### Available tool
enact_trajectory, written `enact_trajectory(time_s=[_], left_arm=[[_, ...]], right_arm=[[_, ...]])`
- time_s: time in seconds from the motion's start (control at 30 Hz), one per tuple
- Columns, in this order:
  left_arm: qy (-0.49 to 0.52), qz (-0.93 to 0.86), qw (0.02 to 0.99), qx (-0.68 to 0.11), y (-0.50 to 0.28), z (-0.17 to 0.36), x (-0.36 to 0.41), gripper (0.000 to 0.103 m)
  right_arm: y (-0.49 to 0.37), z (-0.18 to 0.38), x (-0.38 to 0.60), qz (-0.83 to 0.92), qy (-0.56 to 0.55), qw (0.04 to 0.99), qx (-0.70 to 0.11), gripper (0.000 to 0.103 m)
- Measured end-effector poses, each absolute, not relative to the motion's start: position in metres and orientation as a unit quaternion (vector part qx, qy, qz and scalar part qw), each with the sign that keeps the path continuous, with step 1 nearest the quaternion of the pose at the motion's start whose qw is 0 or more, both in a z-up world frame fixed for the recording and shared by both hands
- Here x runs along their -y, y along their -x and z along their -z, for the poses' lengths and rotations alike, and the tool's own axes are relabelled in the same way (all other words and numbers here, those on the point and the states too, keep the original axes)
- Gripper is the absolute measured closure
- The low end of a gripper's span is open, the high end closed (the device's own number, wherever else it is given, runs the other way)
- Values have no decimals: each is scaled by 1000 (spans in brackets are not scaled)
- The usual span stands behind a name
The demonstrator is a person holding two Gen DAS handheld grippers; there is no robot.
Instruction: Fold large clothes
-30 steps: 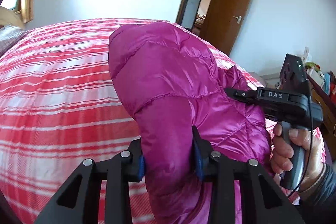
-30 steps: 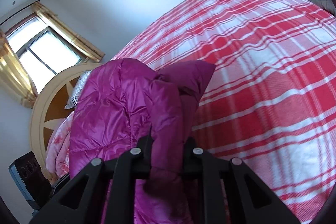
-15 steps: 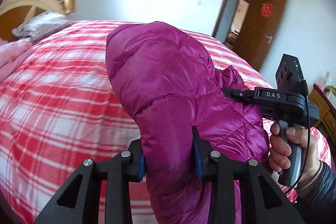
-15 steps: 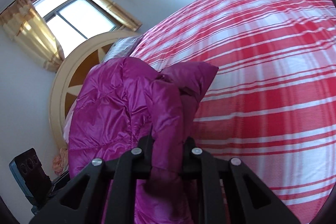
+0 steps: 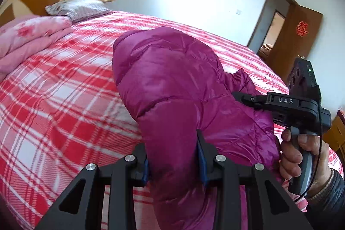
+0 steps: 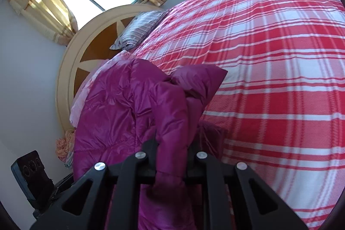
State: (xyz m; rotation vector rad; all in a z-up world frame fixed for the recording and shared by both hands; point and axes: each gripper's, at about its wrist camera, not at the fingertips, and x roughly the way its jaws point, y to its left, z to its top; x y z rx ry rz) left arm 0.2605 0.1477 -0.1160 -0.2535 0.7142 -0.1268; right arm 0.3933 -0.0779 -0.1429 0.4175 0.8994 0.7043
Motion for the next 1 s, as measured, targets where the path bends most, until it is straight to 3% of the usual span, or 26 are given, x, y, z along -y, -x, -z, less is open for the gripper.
enact_trajectory(time_s=[0.2, 0.33, 0.47, 0.87, 0.9, 0.97, 1.0], left_arm=[[145, 47, 920, -361, -257, 136, -174, 64], [150, 34, 915, -373, -258, 150, -175, 43], [141, 22, 919, -368, -258, 157, -170, 31], [138, 10, 919, -370, -257, 161, -170, 23], [133, 4, 918, -373, -255, 157, -169, 23], [120, -13, 919, -375, -251, 149, -170, 23], [106, -26, 925, -365, -245, 137, -169, 23]], right_arm=[[-395, 159, 47, -339, -183, 811, -440, 85], [-398, 170, 42, -330, -177, 809, -453, 85], [-401, 184, 48, -319, -186, 803, -468, 85], [-402, 190, 45, -293, -153, 805, -493, 82], [-401, 189, 46, -291, -152, 806, -493, 79], [-396, 181, 48, -280, -146, 815, -485, 62], [-390, 174, 50, -270, -138, 825, -476, 43]])
